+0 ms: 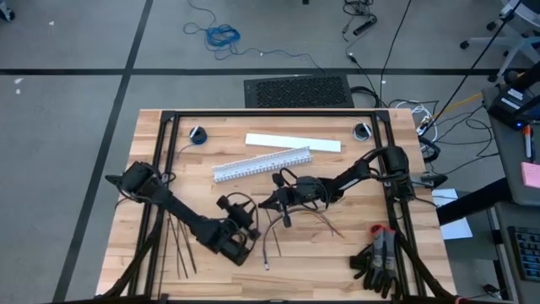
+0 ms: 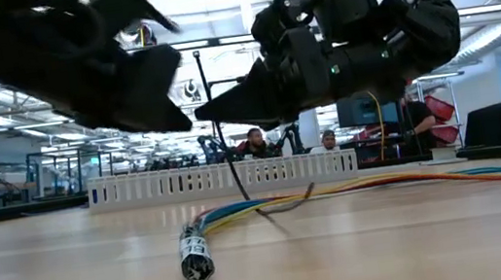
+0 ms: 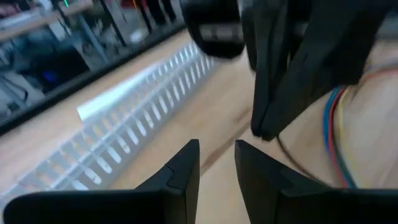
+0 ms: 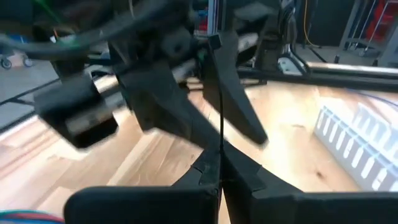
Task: Ziptie cables
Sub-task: Wrap the colored loose cables with the black zip tie
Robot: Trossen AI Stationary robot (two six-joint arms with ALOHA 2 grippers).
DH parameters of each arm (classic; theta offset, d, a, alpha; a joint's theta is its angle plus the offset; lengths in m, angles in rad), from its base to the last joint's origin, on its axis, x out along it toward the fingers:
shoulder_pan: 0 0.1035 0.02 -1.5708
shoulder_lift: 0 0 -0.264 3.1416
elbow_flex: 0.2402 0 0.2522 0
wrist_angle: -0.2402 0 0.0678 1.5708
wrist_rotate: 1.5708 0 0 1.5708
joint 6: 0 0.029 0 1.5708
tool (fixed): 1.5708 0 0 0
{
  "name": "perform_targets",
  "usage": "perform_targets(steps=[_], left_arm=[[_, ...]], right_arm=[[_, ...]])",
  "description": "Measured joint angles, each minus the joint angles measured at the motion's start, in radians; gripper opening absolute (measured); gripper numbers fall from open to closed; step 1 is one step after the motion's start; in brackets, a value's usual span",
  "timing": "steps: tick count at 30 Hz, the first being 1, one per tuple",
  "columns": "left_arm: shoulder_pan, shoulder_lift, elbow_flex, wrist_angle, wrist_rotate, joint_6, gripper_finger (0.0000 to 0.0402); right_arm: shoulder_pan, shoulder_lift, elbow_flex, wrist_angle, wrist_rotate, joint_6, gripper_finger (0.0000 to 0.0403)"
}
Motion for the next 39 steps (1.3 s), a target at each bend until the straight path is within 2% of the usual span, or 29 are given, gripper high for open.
perform_targets(steps=[6, 17, 22, 25, 28, 31, 34, 39], left_arm=[[-0.055, 0.0, -0.034, 0.066, -0.177, -0.001, 0.0101], [-0.048, 0.0, -0.036, 0.141, -0.237, 0.007, 0.0101], [-0.047, 0.0, -0.036, 0.236, -0.234, 0.052, 0.0101], [-0.041, 0.0, -0.035, 0.364, -0.202, 0.181, 0.0101], [-0.024, 0.0, -0.035, 0.494, -0.128, 0.367, 0.0101], [0.001, 0.0, -0.035, 0.573, -0.062, 0.476, 0.0101], [0.016, 0.0, -0.035, 0.603, -0.051, 0.526, 0.0101], [0.028, 0.0, -0.035, 0.603, -0.051, 0.525, 0.01]], right_arm=[[-0.003, 0.025, 0.0, 0.032, 0.001, -0.004, 0.0], [-0.003, 0.026, 0.0, 0.06, 0.001, -0.015, 0.0], [-0.003, 0.026, 0.0, 0.055, 0.001, -0.015, 0.0], [-0.003, 0.026, 0.0, 0.055, 0.001, -0.023, 0.0], [-0.003, 0.026, 0.0, 0.055, 0.001, -0.023, 0.0], [-0.003, 0.026, 0.0, 0.055, 0.001, -0.023, 0.0], [-0.003, 0.025, 0.0, 0.055, 0.001, -0.024, 0.0], [-0.003, 0.025, 0.0, 0.054, 0.0, -0.027, 0.0]])
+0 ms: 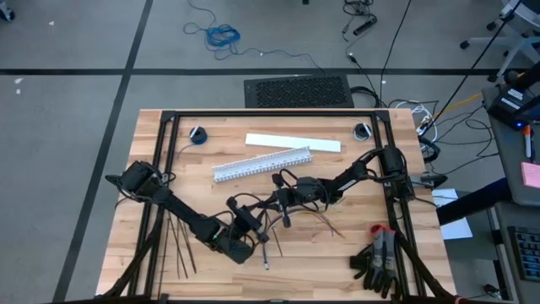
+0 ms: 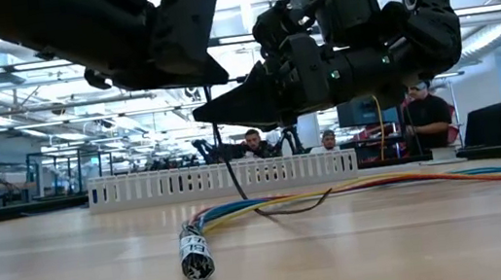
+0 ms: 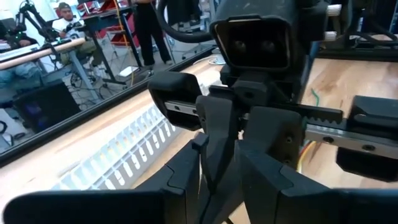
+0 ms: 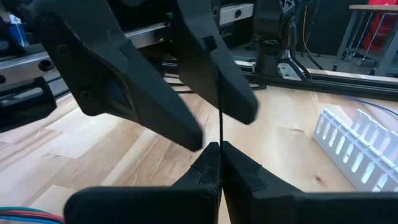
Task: Ziptie cables
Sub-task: Wrap the colored loose cables with the black zip tie
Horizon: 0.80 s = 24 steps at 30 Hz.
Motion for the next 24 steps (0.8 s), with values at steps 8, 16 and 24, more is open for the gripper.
perform_targets(steps=[8, 16, 24], left_arm=[[-0.017, 0.0, 0.0, -0.007, -0.019, 0.025, 0.0069], [-0.019, 0.0, 0.0, -0.015, -0.027, 0.025, 0.0063], [-0.02, 0.0, 0.0, -0.058, -0.029, -0.014, 0.006]], right_arm=[[0.0, -0.001, 0.0, -0.001, 0.0, 0.0, 0.0], [0.0, -0.001, 0.0, 0.0, 0.0, 0.0, 0.0], [0.0, -0.001, 0.0, 0.002, 0.0, 0.0, 0.0]])
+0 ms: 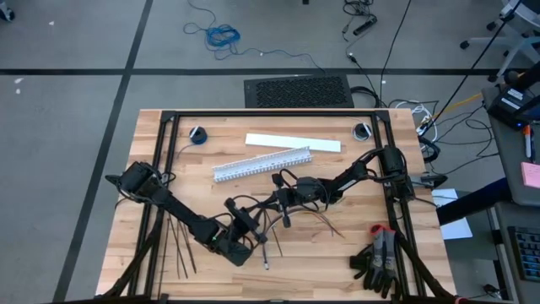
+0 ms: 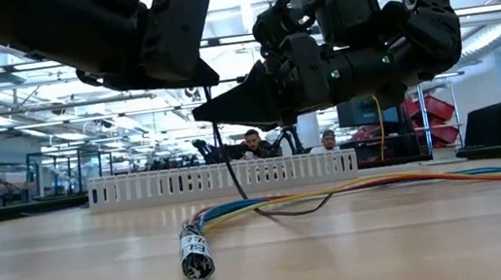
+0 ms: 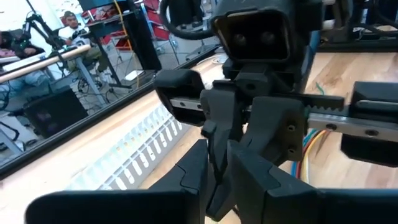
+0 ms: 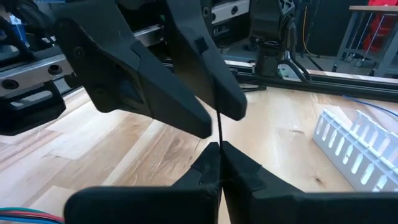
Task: Ziptie cables
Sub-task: Wrap the colored loose cables with the black zip tie
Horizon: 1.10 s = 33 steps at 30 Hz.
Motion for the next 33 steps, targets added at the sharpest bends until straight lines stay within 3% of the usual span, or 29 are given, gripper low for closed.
perform_targets(steps=[6, 18, 22, 25, 29, 33], left_arm=[[-0.009, 0.0, 0.0, -0.087, -0.032, -0.101, 0.0007], [-0.011, 0.0, -0.01, -0.077, -0.047, -0.116, 0.0001], [-0.012, 0.0, -0.002, -0.075, -0.028, -0.111, 0.0001], [-0.011, 0.0, 0.01, -0.076, -0.004, -0.112, 0.0001], [-0.011, 0.0, 0.022, -0.071, 0.003, -0.12, 0.0], [-0.011, -0.001, 0.026, -0.019, 0.03, -0.12, 0.0]], right_arm=[[-0.001, 0.0, 0.0, 0.002, 0.002, 0.003, 0.0], [-0.001, -0.001, 0.0, -0.004, -0.018, 0.046, 0.0003], [-0.004, -0.011, 0.0, -0.044, -0.082, 0.069, 0.0036], [-0.013, -0.051, 0.0, -0.166, -0.082, 0.04, 0.0076], [-0.025, -0.142, -0.001, -0.383, 0.021, -0.043, 0.0127], [-0.017, -0.271, -0.001, -0.533, 0.158, -0.14, 0.0146]])
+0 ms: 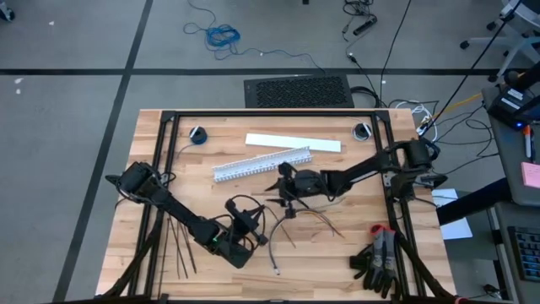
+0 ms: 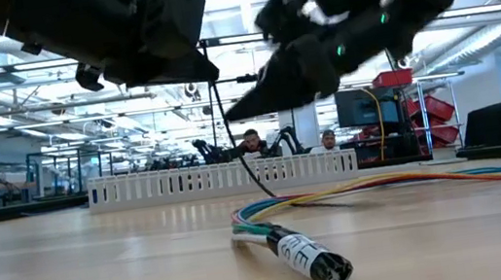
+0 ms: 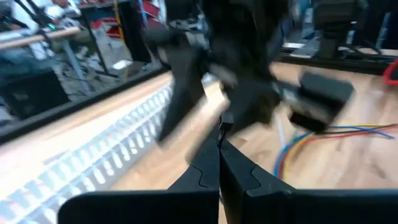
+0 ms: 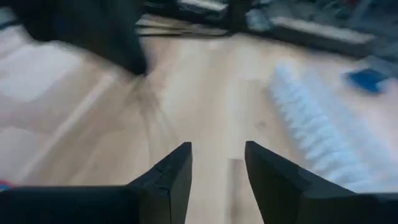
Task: Ziptie cables
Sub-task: Wrap the colored loose cables with the black zip tie
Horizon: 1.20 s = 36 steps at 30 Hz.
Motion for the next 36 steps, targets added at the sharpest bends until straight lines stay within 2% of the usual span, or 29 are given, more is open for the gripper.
perform_targets(steps=[5, 10, 14, 18, 24, 28, 36], left_arm=[[0.012, 0.0, 0.0, 0.038, 0.051, -0.001, 0.0], [0.028, 0.0, 0.0, 0.05, 0.12, -0.008, 0.0], [0.029, 0.0, 0.0, 0.048, 0.138, -0.025, 0.0], [0.03, 0.0, 0.0, 0.045, 0.15, -0.025, 0.0], [0.031, 0.0, 0.0, 0.046, 0.153, -0.027, 0.0], [0.031, 0.0, 0.0, 0.051, 0.16, -0.05, 0.0], [0.034, 0.0, 0.0, 0.055, 0.185, -0.055, 0.0]], right_arm=[[0.045, -0.183, 0.0, -0.209, 0.12, -0.071, 0.0143], [0.125, -0.318, 0.0, -0.496, 0.127, 0.002, 0.0135], [0.234, -0.329, -0.015, -0.643, 0.123, 0.057, 0.0134], [0.349, -0.326, -0.113, -0.585, 0.148, 0.106, 0.0134], [0.486, -0.319, -0.278, -0.413, 0.284, 0.156, 0.0134], [0.527, -0.283, -0.341, -0.236, 0.283, 0.165, 0.0134], [0.544, -0.122, -0.347, -0.07, 0.281, 0.122, 0.0134]])
